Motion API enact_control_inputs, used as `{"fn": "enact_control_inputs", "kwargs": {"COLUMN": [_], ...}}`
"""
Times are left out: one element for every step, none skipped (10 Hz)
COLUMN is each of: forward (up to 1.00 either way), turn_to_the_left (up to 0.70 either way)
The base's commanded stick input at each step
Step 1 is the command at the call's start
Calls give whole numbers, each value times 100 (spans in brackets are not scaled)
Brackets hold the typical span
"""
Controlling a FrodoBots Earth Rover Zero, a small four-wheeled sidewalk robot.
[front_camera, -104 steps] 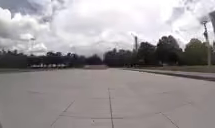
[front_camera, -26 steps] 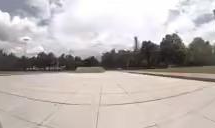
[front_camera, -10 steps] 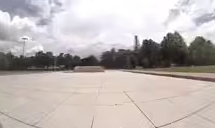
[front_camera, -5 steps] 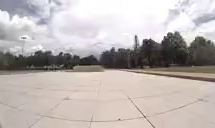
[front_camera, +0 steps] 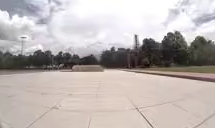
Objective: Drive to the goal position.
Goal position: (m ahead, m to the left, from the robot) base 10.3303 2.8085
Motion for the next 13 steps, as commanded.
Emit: {"fn": "enact_control_inputs", "kwargs": {"forward": [100,100,100,100,100,100,100,100,100,100,100,100,100], "turn_to_the_left": [2,2,2,2,2,2,2,2,2,2,2,2,2]}}
